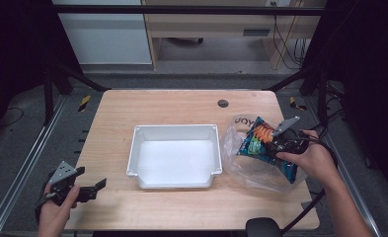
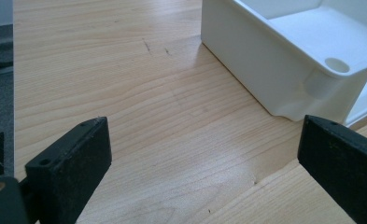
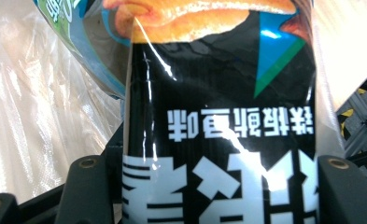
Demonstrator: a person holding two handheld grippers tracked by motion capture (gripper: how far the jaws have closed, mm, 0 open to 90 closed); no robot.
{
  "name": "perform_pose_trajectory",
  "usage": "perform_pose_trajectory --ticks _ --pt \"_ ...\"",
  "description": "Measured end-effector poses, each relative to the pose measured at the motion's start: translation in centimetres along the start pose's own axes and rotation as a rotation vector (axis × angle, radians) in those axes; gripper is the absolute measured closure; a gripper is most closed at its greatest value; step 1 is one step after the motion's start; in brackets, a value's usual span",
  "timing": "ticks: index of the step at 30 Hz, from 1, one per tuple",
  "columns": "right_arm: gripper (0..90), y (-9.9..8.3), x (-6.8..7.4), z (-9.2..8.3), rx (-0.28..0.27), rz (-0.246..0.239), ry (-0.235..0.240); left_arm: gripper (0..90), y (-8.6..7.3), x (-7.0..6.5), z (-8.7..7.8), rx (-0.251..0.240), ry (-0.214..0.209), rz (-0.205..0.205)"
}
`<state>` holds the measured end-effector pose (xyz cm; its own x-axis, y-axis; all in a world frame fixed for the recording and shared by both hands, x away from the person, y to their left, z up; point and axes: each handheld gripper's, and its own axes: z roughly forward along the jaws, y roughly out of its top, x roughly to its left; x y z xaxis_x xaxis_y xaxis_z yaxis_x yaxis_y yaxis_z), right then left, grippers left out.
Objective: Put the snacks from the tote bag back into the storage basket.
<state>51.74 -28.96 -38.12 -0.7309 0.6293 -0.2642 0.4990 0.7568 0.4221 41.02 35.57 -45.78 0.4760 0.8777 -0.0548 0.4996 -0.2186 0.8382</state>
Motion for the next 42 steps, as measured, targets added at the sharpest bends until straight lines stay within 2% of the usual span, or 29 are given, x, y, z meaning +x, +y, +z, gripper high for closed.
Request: perform_pose_trajectory --ticks 5,14,16,19,21,29,36,38,42 --pt "39.8 -0.3 0.0 -1.2 -0.039 0.015 -0.027 2.3 0.0 -0.3 0.0 0.001 -0.004 0.006" --pt "40.0 0.1 -0.7 -1.8 -0.09 0.042 -0.04 2.4 0.0 -0.4 0.5 0.018 -0.007 0.012" --pt "40.1 0.3 -0.7 -1.9 -0.105 0.045 -0.044 2.4 -0.1 -0.4 0.4 0.015 -0.015 0.003" --pt "40.1 0.4 -0.7 -2.1 -0.075 0.051 -0.066 2.4 0.0 -0.4 0.5 0.011 -0.019 0.001" --pt "40.2 0.3 -0.7 -2.1 -0.077 0.064 -0.068 2.4 0.0 -0.5 0.5 0.011 -0.023 0.001" --pt "40.4 0.5 -0.7 -2.2 -0.083 0.057 -0.05 2.4 0.2 -0.9 1.0 0.029 -0.022 0.029" --pt "40.4 1.1 -0.4 -3.1 -0.142 0.054 -0.042 2.4 0.1 -0.9 0.8 0.027 -0.014 0.027" --pt "40.4 1.5 -0.1 -3.4 -0.139 0.03 -0.037 2.4 0.1 -0.9 0.7 0.024 -0.016 0.025" --pt "40.5 2.1 0.4 -4.0 -0.151 0.016 -0.037 2.4 0.1 -0.9 0.6 0.02 -0.007 0.022"
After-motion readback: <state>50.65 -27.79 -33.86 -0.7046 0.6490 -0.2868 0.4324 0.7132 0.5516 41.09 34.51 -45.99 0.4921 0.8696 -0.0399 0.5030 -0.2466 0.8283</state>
